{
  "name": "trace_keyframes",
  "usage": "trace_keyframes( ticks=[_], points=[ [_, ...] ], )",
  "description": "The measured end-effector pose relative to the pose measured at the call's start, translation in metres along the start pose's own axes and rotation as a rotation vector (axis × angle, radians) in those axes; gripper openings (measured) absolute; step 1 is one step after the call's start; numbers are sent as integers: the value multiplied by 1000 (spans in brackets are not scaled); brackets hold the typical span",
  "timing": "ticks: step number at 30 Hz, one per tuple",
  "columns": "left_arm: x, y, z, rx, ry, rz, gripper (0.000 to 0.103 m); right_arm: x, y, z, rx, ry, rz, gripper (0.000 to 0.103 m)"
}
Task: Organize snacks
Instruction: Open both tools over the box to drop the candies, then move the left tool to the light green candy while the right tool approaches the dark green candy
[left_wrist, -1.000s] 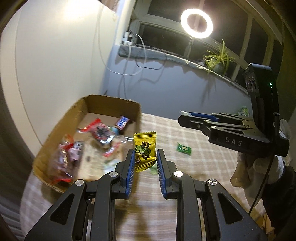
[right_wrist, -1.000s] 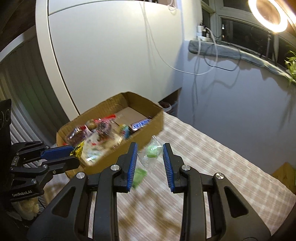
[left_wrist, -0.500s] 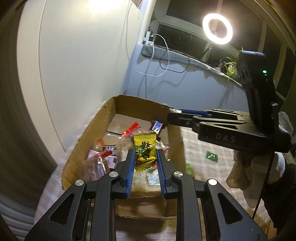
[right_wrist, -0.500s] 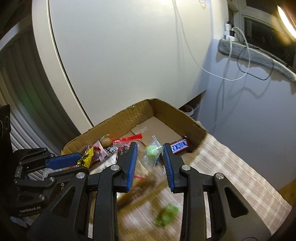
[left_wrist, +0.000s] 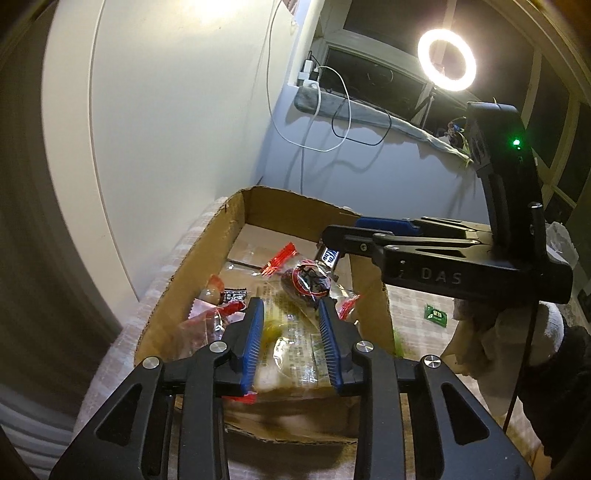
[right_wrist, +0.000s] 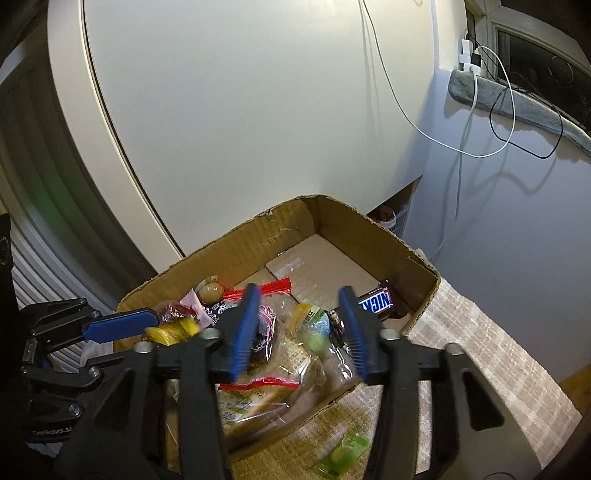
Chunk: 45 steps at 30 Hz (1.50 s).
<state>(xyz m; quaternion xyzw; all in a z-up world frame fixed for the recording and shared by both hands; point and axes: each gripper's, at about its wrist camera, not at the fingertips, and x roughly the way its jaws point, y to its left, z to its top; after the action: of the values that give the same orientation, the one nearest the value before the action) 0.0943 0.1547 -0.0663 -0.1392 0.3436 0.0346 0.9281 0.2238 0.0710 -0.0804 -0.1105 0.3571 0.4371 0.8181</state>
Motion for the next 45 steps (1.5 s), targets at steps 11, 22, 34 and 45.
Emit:
trace_keyframes(
  ticks=[11,22,34,45],
  points=[
    [-5,-6,-1,7,-17,8,51,-14,-5,0,11,-36,-25,87],
    [-9,-28,-6,27,-16,-20,51,-49,-36,-14,63,-62,-40,87],
    [-7,-80,-21,109,11,-110,51,-85,-88,-49,117,-53,-90,87],
    [13,-119,-33,174,62,-148,46,-91,-119,-89,116,4,-92,87]
  ],
)
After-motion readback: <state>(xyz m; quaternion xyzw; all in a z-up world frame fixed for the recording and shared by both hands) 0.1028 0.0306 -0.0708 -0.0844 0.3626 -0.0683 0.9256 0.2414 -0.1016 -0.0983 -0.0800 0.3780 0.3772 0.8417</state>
